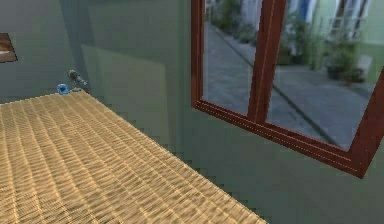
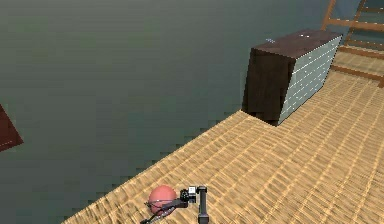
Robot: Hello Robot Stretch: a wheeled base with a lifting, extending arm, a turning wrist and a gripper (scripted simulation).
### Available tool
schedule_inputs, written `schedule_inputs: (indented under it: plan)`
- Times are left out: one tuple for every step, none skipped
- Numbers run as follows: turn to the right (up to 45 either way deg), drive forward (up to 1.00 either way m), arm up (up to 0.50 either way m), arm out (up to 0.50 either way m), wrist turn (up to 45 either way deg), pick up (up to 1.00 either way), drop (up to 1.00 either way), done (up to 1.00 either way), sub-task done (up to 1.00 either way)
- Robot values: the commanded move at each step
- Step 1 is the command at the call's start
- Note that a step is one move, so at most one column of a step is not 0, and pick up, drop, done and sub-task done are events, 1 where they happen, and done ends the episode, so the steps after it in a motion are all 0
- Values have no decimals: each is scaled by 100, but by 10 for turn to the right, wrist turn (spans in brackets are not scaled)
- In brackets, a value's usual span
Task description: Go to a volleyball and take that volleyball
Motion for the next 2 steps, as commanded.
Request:
schedule_inputs:
  plan:
    - [0, 0, 0, 0, 450, 0, 0, 0, 0]
    - [0, 0, -30, 0, 0, 0, 0, 0, 0]
